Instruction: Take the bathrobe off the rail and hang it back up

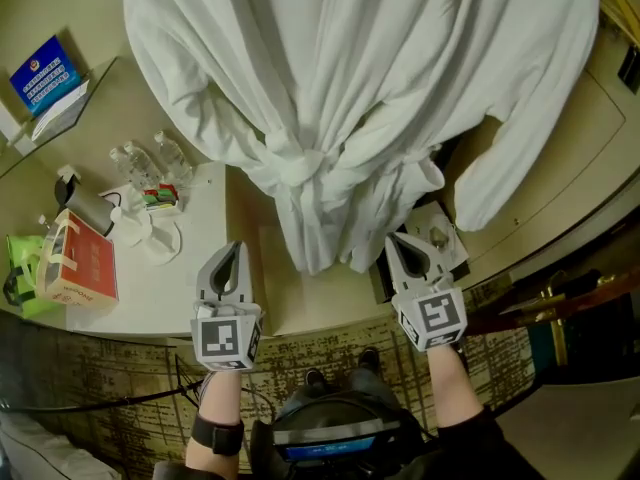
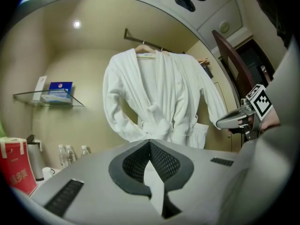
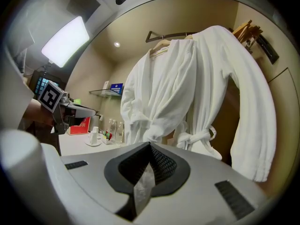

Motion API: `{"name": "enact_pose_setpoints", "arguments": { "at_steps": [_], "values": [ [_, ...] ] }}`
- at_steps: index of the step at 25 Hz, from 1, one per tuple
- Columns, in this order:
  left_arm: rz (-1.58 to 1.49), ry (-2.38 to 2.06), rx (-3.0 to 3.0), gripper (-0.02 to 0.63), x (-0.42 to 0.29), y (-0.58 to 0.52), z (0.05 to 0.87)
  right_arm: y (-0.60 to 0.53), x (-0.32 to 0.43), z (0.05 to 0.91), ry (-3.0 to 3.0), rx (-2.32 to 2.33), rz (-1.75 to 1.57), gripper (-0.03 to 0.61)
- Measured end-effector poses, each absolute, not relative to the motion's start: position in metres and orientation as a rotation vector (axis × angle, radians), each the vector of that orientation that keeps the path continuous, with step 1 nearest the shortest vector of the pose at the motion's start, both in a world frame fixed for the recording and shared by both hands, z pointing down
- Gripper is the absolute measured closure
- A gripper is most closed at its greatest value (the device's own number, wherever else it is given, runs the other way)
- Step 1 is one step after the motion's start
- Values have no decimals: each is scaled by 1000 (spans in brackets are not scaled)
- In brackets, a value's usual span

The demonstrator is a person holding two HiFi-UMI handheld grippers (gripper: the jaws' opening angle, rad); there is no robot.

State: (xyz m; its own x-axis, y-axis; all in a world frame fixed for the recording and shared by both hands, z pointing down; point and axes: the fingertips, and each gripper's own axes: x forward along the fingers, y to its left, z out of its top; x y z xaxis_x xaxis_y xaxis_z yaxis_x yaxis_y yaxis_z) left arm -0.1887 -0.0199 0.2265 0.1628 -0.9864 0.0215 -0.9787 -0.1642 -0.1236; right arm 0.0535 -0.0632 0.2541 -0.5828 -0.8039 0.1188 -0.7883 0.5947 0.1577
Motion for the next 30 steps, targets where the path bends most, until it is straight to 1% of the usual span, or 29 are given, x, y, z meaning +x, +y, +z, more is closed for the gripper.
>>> {"name": "enact_pose_setpoints", "arguments": {
  "at_steps": [6,17,24,30],
  "values": [
    [-129,2059,-2282,614,-186,-28,227,-75,44,253,-2693,1225,-138,554],
    [-197,2135,-2167,614,-164,-31,220,-92,37,259,-2822,1050,-67,554],
    [-199,2065,-2245,614,-163,-43,214,-92,29,253,-2801,1126,-49,554],
    [-167,1999,-2277,614,-171,-53,204,-91,14,242,-2768,1152,-119,554]
  ]
}}
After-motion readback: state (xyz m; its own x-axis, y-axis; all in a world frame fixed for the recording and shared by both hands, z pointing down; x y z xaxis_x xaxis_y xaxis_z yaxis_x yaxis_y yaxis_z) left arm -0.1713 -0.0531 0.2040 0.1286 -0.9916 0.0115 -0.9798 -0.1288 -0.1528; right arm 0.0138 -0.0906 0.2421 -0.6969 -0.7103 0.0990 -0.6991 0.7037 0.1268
